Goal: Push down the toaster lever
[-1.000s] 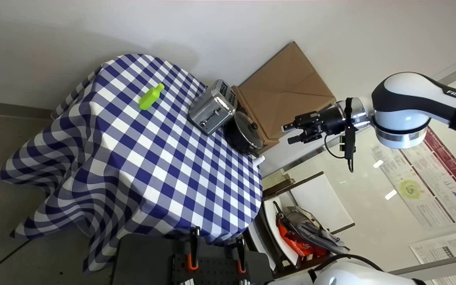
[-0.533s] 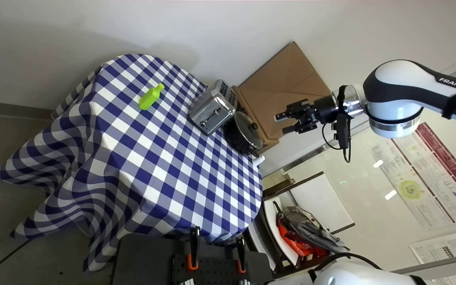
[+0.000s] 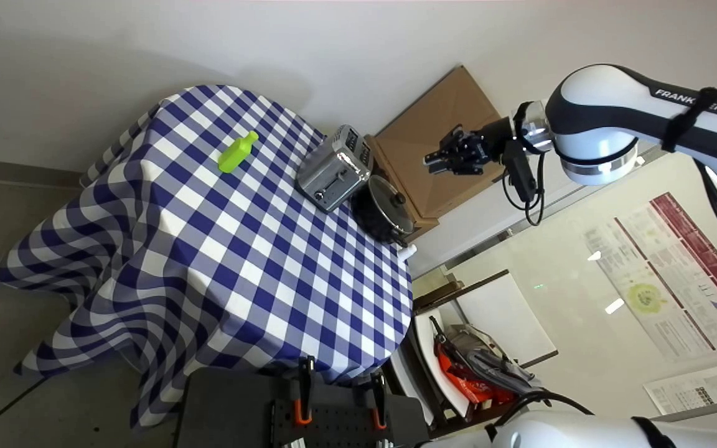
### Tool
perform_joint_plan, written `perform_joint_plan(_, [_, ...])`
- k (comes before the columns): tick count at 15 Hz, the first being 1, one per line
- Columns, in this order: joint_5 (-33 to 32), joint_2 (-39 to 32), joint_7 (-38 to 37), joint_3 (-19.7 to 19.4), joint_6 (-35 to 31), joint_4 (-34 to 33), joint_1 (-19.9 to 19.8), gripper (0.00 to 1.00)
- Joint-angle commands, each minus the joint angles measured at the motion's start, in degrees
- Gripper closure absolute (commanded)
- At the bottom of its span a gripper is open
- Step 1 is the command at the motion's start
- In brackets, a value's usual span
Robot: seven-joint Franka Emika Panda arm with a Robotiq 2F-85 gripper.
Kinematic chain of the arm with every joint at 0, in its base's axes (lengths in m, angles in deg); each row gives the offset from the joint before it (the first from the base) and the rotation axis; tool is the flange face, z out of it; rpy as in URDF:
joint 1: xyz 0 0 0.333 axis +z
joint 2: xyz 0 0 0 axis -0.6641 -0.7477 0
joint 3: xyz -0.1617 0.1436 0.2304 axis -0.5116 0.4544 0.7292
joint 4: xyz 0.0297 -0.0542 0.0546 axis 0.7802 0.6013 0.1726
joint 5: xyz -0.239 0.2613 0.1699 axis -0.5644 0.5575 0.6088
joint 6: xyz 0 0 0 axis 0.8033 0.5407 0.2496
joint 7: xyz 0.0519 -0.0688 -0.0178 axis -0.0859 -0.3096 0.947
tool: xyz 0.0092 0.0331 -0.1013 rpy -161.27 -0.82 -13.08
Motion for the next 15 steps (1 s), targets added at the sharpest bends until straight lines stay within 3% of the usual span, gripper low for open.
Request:
perform_joint_plan(1, [-5.90,-8.05,-9.27,3.29,-5.56,-6.37,-2.48,0.99])
perform_joint_plan(5, [-17.25,-15.64,-20.96,5.51,-7.66,-12.13,-3.89,1.00])
perform_joint_plan(10, [-32.12,-25.04,-34.43,4.83,-8.73,-19.43,-1.53,1.00])
perform_joint_plan(13, [-37.43,-29.28,-38.54,3.48,-11.38,-22.14,0.92,1.00])
perform_joint_plan(15, [-37.69,-31.51,-38.82,2.81,-12.52,-23.51,2.31,1.00])
